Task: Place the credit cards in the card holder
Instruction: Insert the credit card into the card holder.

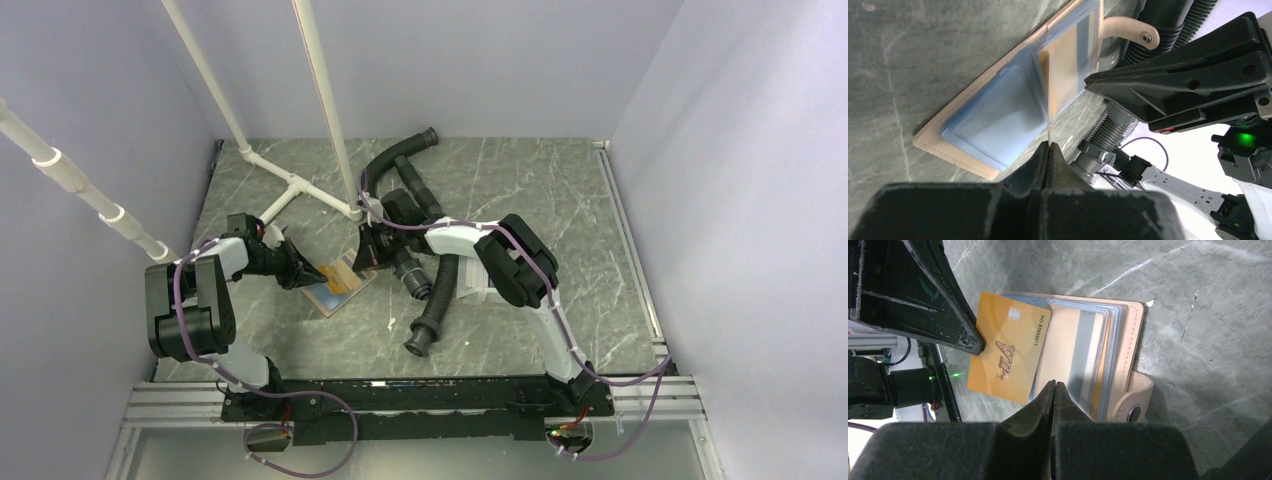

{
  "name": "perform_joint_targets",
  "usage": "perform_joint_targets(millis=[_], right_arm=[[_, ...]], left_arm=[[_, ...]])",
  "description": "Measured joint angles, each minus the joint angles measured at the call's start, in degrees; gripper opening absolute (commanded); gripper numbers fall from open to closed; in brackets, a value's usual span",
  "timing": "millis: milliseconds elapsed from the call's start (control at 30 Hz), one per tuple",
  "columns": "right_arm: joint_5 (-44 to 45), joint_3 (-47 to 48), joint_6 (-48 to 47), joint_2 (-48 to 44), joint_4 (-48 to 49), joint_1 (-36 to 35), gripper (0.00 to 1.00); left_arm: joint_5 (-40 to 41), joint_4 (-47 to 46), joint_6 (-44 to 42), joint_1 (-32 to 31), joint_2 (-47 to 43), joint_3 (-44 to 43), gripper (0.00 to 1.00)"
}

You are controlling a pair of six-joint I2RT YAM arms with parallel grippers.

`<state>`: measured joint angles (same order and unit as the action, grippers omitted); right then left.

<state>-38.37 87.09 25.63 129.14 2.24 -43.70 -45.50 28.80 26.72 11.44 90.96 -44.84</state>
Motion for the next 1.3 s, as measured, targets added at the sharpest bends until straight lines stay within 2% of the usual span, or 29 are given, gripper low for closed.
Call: perform_joint_targets(millis=[1300], right_arm=[[0.92, 1.05, -1.22, 0.74, -1.62, -0.61, 0.00]], left_arm=[[-0.24, -0.48, 4.22, 0.00, -0.96, 2.49, 0.00]])
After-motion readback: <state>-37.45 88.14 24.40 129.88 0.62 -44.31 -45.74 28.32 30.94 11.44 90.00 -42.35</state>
